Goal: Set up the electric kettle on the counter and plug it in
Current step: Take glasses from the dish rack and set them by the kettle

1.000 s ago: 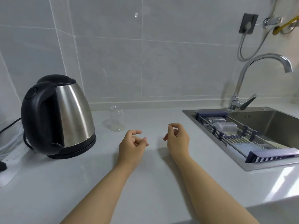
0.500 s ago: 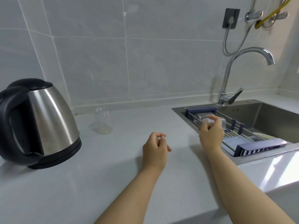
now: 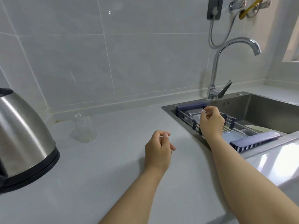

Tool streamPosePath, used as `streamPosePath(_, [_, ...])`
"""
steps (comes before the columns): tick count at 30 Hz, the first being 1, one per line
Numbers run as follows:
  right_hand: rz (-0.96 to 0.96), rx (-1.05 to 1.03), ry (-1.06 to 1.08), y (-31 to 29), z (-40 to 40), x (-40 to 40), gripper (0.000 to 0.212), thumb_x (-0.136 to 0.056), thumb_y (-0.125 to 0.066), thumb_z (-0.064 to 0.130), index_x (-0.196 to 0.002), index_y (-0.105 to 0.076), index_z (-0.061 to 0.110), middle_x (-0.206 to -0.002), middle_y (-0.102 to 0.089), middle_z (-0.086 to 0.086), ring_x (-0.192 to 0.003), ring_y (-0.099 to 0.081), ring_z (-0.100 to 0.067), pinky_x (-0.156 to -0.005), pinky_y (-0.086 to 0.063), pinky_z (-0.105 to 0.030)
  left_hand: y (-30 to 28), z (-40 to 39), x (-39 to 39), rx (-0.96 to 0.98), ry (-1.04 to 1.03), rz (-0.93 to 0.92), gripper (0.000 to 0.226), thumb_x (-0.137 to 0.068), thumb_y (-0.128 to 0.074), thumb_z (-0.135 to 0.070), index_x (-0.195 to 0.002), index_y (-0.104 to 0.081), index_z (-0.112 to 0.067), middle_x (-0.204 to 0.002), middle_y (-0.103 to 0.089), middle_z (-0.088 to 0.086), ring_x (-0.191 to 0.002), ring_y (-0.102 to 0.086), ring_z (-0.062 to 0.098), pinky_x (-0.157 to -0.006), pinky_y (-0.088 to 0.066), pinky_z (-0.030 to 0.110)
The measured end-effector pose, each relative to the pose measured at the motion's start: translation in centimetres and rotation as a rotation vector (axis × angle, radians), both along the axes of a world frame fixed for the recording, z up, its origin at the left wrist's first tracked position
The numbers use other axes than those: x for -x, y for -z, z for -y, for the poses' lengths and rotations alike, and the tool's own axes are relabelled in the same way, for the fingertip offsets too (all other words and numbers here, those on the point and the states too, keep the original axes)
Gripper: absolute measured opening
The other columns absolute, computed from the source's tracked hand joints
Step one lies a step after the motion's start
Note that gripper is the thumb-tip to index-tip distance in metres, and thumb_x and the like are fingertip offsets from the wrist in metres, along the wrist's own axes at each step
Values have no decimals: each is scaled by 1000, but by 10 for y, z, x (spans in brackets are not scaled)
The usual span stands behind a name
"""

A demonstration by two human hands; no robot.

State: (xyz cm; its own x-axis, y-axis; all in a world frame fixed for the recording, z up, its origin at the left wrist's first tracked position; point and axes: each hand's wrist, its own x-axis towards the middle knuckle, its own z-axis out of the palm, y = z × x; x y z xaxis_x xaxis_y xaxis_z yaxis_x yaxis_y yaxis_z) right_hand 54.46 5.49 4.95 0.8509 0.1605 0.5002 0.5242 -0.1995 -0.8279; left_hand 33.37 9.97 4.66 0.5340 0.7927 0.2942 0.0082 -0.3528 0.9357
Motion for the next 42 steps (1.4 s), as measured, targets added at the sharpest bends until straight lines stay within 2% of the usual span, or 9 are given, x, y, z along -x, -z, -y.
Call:
streamPosePath(6, [40, 159, 61, 2, -12, -27, 17, -93, -54, 16, -107, -62, 8, -104, -65, -9, -95, -59, -26, -81, -48, -34, -1, -9, -18, 29, -22, 51, 22, -101, -38, -20, -94, -59, -14, -70, -63, -3, -50, -49, 6, -47, -39, 12])
streamPosePath(12, [20, 327, 27, 1, -22, -53, 22, -89, -62, 26, -104, -63, 11, -110, -58, -9, -98, -56, -27, -88, -48, -42, -3, -7, -34, -74, 56, 41, 28, -103, -32, -32, -99, -56, -20, -81, -64, -5, -60, -55, 5, -54, -41, 9])
streamPosePath(15, [20, 439, 34, 5, -28, -66, 26, -92, -56, 25, -113, -61, 11, -119, -58, -12, -106, -54, -31, -92, -46, -45, -1, -8, -35, -64, 72, 54, 28, -103, -32, -33, -100, -56, -21, -83, -65, -5, -63, -56, 6, -57, -41, 7])
streamPosePath(21, [-48, 698, -95, 12, -41, -70, 52, -99, -29, 48, -137, -43, 15, -135, -53, -17, -123, -47, -37, -98, -36, -47, -2, -9, -34, -33, 75, 56, 27, -103, -30, -33, -101, -56, -23, -84, -65, -6, -65, -57, 5, -58, -41, 9])
streamPosePath(27, [100, 752, 169, 5, -37, -69, 41, -97, -34, 34, -120, -57, 10, -115, -64, -19, -112, -52, -36, -98, -33, -47, -3, -9, -33, -12, 72, 56, 27, -103, -29, -34, -100, -55, -26, -86, -65, -6, -65, -57, 5, -57, -42, 8])
streamPosePath(33, [70, 778, 116, 6, -34, -68, 37, -95, -47, 24, -130, -50, 13, -128, -58, -17, -122, -46, -36, -101, -32, -48, -3, -10, -33, -4, 74, 50, 28, -103, -28, -34, -102, -55, -24, -87, -65, -6, -67, -57, 6, -57, -42, 7])
streamPosePath(36, [76, 783, 55, 5, -34, -66, 44, -97, -45, 30, -138, -43, 14, -137, -52, -17, -129, -40, -35, -103, -31, -48, -3, -10, -33, 5, 76, 59, 28, -103, -29, -32, -101, -56, -23, -86, -66, -5, -67, -57, 7, -57, -42, 6])
streamPosePath(39, [-30, 879, -51, 9, -38, -64, 53, -100, -29, 45, -144, -36, 17, -144, -44, -19, -135, -32, -36, -107, -23, -51, -3, -10, -33, 17, 78, 62, 29, -103, -30, -32, -99, -57, -23, -84, -66, -5, -66, -57, 6, -56, -42, 7])
streamPosePath(42, [-43, 897, 36, 10, -39, -64, 54, -99, -26, 46, -139, -41, 12, -137, -49, -21, -131, -37, -37, -106, -22, -53, -2, -10, -33, 19, 82, 51, 32, -104, -29, -32, -98, -58, -23, -85, -66, -6, -68, -57, 6, -57, -42, 8])
